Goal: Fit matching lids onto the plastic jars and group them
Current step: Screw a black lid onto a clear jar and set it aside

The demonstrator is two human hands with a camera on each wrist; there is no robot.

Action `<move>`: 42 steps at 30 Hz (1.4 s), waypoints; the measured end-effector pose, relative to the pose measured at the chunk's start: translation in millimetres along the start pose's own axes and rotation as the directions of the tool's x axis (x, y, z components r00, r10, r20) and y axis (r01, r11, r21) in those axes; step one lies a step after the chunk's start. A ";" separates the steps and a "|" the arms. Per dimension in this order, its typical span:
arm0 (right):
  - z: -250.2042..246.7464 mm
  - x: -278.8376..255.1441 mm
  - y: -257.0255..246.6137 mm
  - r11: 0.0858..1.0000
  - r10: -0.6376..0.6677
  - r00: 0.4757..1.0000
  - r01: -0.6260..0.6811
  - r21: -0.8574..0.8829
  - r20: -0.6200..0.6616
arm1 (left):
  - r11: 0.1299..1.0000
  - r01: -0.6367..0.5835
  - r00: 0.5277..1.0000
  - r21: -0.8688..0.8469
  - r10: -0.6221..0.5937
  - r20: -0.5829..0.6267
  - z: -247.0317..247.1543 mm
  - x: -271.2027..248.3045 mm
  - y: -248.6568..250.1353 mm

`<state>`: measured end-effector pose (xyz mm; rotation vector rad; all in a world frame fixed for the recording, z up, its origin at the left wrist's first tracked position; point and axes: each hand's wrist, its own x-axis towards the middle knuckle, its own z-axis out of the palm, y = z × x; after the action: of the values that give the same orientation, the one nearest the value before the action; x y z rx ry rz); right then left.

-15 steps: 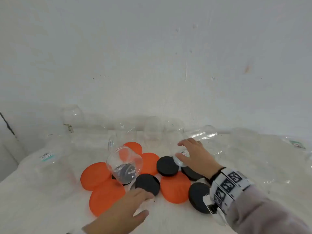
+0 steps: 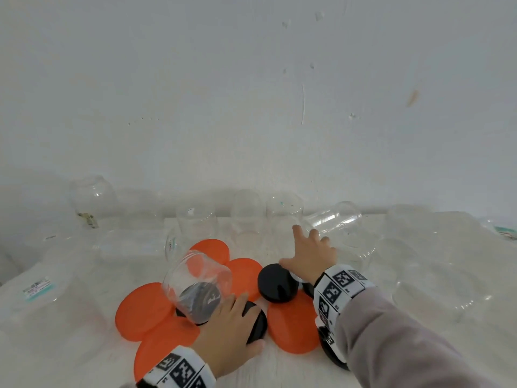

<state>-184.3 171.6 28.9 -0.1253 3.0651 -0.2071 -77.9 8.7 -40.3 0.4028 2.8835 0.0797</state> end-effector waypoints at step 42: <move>34.6 -115.5 48.6 0.157 -0.480 0.784 -0.364 0.918 0.394 | 0.274 -0.103 0.893 -0.956 -0.398 -0.210 -79.8 -63.0 12.2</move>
<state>-70.7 225.0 -5.0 -0.1795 1.6124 -1.7431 -34.2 1.3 52.0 -0.2004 2.5004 2.0048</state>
